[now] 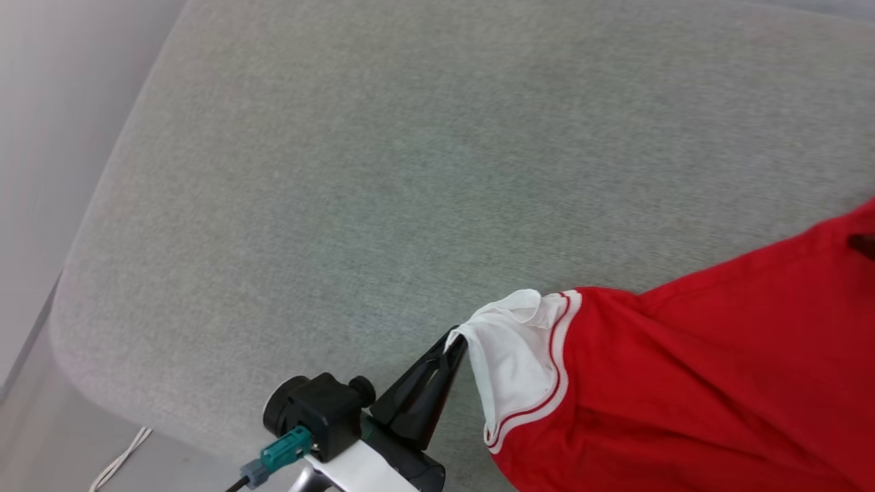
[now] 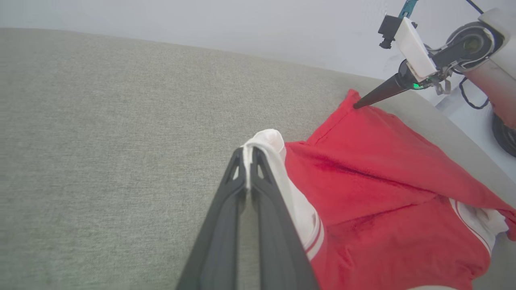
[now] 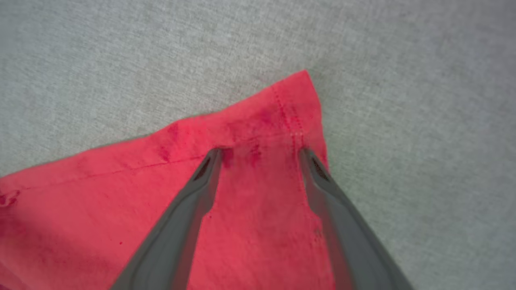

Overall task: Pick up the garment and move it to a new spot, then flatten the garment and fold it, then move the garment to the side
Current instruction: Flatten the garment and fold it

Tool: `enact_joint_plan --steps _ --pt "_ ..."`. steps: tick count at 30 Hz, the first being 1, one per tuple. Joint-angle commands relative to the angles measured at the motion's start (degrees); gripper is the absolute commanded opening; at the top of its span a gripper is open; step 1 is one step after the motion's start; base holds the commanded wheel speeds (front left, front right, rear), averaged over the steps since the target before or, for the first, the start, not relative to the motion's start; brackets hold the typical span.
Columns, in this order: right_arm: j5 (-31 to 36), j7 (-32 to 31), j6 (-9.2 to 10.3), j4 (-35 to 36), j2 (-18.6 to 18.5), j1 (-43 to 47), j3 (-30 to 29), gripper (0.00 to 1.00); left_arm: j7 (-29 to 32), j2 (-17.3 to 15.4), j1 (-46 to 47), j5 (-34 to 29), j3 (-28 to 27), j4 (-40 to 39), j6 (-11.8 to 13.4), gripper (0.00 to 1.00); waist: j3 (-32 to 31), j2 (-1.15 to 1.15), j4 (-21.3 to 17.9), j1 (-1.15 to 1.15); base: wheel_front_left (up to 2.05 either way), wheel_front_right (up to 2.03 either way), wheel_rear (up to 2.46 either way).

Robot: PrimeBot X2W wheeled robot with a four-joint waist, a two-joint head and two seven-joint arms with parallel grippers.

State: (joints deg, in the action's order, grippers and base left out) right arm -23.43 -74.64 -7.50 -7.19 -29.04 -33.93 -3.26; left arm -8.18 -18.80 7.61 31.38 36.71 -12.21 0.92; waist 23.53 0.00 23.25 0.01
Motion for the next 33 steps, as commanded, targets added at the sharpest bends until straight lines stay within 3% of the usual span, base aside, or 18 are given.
enact_joint_plan --steps 1,10,11,12,13,17,28,33 --pt "0.1 0.2 0.02 -1.0 -0.6 -0.6 -0.3 1.00 -0.4 0.6 1.0 -0.2 0.3 0.4 -0.3 0.00 2.0 0.00 2.4 -0.01 0.00 0.00 0.00" --pt "-0.1 -0.4 0.03 -6.1 -3.4 6.3 2.7 1.00 -1.7 2.7 1.0 0.2 2.3 2.5 -0.9 0.00 3.1 0.00 4.7 -0.01 0.00 0.00 0.00" --pt "-0.3 -0.5 0.03 -6.4 -3.4 7.2 2.8 0.78 -1.8 2.7 1.0 0.2 2.3 2.6 -0.9 0.00 3.1 0.00 4.8 -0.01 0.00 0.00 0.00" --pt "-0.5 -0.6 0.03 -6.7 -3.5 7.9 2.9 0.27 -1.8 2.7 1.1 0.2 2.3 2.8 -0.9 0.00 3.1 0.00 4.8 -0.01 0.00 0.00 0.00" --pt "-0.6 -0.8 0.04 -7.0 -3.7 8.7 3.1 0.00 -1.9 2.6 1.2 0.4 2.2 2.9 -0.9 0.00 3.1 0.00 4.8 -0.01 0.00 0.00 0.00" --pt "-0.9 1.5 0.03 -7.4 -3.4 8.9 2.6 0.00 -2.1 2.3 1.5 0.4 1.7 3.3 -0.7 0.00 2.4 0.00 4.5 -0.01 0.00 0.00 0.00" --pt "-3.2 14.9 0.02 -7.7 -2.1 0.0 2.7 0.00 -1.7 -1.0 1.7 0.0 -0.9 1.8 0.6 0.00 -3.7 0.00 0.2 -0.01 0.00 0.00 0.00" --pt "-6.6 22.3 0.02 -7.8 -2.3 -3.6 6.9 0.00 0.2 -5.3 2.7 -0.7 -3.9 -1.0 1.7 0.00 -9.6 0.00 -4.5 -0.01 0.00 0.00 0.00"
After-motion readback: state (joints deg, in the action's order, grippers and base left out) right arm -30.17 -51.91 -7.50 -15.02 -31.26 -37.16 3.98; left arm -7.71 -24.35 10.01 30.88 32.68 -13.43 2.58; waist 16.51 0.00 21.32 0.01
